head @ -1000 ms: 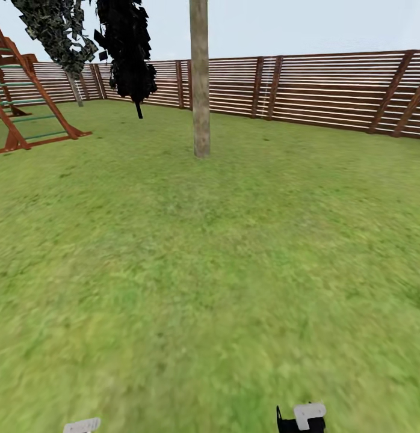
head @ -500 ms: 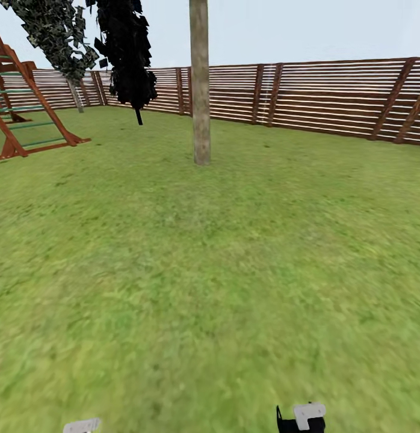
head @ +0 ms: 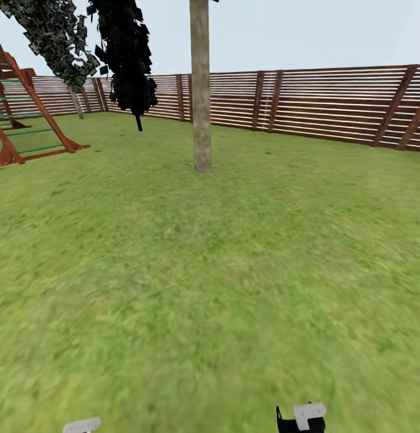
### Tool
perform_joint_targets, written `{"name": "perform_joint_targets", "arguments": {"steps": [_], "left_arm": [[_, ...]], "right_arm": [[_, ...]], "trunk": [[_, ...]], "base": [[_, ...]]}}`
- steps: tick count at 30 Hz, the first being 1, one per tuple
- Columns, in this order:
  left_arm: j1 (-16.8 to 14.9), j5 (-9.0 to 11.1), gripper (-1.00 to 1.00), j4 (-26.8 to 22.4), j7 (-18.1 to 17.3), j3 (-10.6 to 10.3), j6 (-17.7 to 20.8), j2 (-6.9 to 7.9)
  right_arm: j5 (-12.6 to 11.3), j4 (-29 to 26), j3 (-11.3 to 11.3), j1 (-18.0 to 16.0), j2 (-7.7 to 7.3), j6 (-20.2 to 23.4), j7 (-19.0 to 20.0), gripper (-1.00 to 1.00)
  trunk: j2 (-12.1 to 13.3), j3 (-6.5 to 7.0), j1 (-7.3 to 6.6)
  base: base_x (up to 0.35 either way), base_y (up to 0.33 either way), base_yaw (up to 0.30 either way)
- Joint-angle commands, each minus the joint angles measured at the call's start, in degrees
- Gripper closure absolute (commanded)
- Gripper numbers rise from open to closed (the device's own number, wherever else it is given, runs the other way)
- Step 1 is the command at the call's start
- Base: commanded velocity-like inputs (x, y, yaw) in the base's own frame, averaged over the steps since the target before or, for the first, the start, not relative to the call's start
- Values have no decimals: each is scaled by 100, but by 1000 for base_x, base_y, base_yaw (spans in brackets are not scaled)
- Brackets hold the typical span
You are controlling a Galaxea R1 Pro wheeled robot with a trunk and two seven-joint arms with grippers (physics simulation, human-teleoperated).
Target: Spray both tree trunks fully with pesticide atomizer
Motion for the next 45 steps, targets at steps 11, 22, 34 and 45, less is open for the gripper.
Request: {"name": "perform_joint_targets", "arguments": {"steps": [11, 22, 34, 45], "left_arm": [[0, 1, 100, 0, -1, 0, 0, -2], [0, 1, 100, 0, -1, 0, 0, -2], [0, -1, 100, 0, -2, 0, 0, -2], [0, 0, 100, 0, -4, 0, 0, -2]], "right_arm": [[1, 1, 7, 0, 7, 0, 0, -100], [1, 0, 7, 0, 9, 0, 4, -100], [3, 2, 7, 0, 9, 0, 9, -100], [6, 2, 7, 0, 9, 0, 9, -100]], "trunk": [[0, 92, 0], [0, 165, 0], [0, 181, 0], [0, 275, 0]], "base": [[341, 0, 72], [340, 0, 187], [340, 0, 12], [340, 0, 0]]}}
